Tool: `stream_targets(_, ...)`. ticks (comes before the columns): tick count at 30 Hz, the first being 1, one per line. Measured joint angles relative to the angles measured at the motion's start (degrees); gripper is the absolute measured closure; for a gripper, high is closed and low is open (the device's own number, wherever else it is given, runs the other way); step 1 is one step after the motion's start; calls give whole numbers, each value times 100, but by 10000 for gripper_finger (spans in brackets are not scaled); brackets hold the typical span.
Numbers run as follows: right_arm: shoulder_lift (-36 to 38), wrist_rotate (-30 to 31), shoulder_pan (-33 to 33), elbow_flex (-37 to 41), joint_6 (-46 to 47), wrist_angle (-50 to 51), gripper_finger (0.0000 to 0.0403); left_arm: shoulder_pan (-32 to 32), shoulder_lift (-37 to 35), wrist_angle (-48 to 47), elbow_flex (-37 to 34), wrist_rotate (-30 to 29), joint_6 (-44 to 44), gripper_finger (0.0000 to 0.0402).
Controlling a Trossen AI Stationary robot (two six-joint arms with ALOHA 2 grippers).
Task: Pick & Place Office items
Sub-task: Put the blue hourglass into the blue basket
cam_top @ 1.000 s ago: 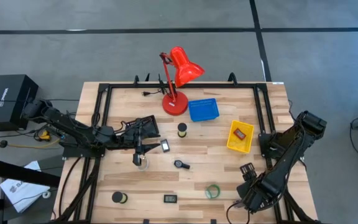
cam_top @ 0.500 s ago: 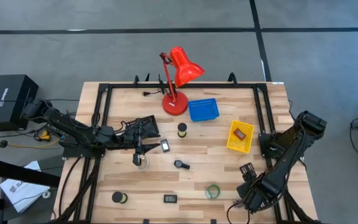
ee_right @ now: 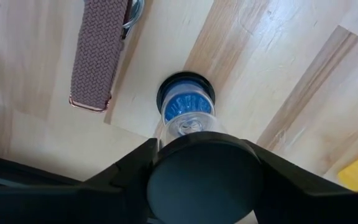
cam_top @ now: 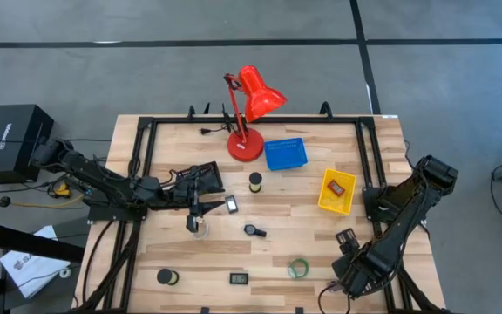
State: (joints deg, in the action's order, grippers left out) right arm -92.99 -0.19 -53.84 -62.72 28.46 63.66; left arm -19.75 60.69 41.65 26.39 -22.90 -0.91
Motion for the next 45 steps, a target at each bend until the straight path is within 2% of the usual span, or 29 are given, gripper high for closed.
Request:
stream_targets(3, 0, 2, 2, 0, -111, -14, 193, 0, 0, 0, 0, 0, 0, 245)
stream_targets(7, 0, 10, 44, 0, -208, -24, 206, 0, 0, 0, 0, 0, 0, 245)
stream_targets(13, 2, 5, 211, -12, -375, -20, 206, 0, 0, 7, 0, 0, 0, 245)
stream_targets(28, 0, 323, 935, -607, -1298, 221, 201, 0, 0, 65, 0, 0, 0, 245)
stream_targets(36, 0, 682, 1785, -864, -2476, 433, 206, 0, -2, 132, 0, 0, 24, 245)
stream_targets(42, 0, 1311, 2661, -1310, -3708, 1021, 199, 0, -2, 133, 0, 2, 22, 245)
stream_targets(45, 0, 1375, 3230, -1546, -4238, 1158, 201, 0, -2, 133, 0, 2, 24, 245)
